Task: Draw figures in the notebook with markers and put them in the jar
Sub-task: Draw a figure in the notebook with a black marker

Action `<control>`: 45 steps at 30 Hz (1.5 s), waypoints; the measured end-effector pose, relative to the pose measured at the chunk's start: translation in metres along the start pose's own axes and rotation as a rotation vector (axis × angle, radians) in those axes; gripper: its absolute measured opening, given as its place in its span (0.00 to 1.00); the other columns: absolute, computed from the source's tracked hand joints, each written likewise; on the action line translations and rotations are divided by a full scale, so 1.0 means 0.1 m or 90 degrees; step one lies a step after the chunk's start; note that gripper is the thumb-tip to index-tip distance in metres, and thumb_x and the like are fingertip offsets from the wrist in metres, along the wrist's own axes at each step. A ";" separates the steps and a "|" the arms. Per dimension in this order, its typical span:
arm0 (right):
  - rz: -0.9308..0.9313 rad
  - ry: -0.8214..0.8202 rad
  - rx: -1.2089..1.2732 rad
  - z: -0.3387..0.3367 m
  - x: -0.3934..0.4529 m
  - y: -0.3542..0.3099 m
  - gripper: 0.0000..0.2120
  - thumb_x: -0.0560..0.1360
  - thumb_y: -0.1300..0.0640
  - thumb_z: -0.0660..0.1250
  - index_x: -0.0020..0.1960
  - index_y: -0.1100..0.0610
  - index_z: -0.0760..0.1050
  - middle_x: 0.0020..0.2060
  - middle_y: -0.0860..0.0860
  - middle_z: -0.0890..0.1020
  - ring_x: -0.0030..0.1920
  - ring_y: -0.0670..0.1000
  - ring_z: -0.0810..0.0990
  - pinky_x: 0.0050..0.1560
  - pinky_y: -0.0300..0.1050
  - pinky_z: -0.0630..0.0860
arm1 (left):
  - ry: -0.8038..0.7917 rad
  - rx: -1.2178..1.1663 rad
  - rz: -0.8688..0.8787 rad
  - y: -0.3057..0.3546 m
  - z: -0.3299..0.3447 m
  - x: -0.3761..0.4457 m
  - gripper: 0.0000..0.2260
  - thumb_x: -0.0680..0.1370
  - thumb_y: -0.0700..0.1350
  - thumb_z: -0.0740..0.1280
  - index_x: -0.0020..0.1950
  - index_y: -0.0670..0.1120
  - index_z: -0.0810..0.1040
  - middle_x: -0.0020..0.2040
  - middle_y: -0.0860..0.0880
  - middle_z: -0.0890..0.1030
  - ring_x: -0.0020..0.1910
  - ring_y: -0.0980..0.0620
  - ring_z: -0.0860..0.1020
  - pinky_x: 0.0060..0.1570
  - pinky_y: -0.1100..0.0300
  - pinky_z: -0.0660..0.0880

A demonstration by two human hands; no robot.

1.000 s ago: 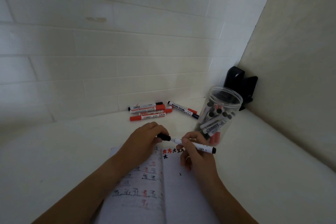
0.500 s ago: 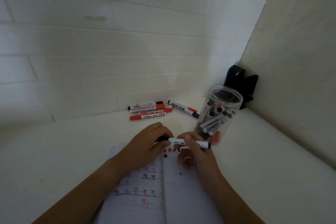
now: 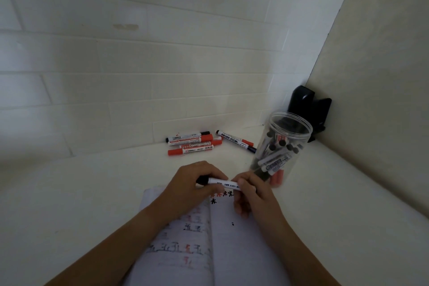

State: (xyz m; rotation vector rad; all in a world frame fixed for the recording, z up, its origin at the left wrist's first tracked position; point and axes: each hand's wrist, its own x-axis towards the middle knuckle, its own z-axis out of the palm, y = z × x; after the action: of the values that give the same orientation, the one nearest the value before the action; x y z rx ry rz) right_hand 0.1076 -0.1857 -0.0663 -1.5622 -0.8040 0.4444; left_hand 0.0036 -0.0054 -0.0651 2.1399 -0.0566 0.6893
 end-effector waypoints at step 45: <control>-0.242 0.002 -0.409 -0.07 0.03 0.14 0.10 0.77 0.43 0.67 0.53 0.48 0.79 0.38 0.36 0.78 0.39 0.41 0.79 0.38 0.30 0.71 | 0.051 -0.018 -0.061 -0.11 0.15 -0.11 0.32 0.72 0.48 0.78 0.67 0.58 0.61 0.55 0.54 0.71 0.47 0.52 0.77 0.43 0.53 0.79</control>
State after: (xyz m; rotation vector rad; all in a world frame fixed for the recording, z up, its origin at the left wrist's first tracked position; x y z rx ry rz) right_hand 0.1182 -0.1886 -0.0785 -1.9262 -1.2931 -0.1150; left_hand 0.0038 -0.0120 -0.0859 2.0714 0.0784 0.7136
